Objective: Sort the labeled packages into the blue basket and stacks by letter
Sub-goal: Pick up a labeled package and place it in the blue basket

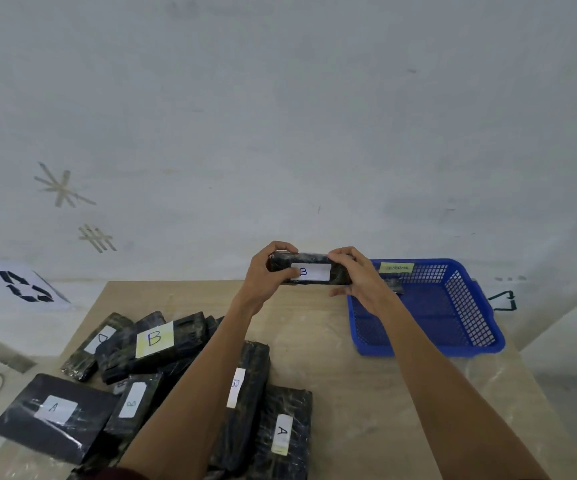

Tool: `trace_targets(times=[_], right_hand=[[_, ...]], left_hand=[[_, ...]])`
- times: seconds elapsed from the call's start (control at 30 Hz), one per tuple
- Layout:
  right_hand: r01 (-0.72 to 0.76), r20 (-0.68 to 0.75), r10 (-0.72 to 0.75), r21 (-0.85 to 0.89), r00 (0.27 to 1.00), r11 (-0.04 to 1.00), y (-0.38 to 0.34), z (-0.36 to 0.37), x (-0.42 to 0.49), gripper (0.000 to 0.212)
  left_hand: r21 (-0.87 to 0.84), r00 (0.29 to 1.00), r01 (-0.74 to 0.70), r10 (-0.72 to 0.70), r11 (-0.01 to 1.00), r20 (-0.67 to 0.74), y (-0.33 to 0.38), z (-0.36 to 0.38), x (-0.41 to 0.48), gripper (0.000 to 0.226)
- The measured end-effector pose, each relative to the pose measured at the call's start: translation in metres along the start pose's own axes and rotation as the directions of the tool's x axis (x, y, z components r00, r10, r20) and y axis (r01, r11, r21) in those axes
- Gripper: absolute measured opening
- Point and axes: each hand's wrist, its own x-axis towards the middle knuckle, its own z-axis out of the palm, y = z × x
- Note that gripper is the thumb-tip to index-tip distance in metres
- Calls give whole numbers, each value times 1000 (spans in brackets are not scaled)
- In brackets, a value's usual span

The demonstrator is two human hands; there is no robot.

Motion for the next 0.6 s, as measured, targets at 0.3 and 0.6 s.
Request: trace_targets(times=[0.3, 0.6], right_hand=[[194, -109, -201, -73, 974, 978, -1, 18, 8, 11], [257, -206, -282, -142, 937, 956, 2, 19, 12, 7]], left_hand=[[-207, 968, 241, -249, 948, -14, -1, 1, 13, 30], [-228, 986, 138, -157, 964, -64, -8, 11, 18, 21]])
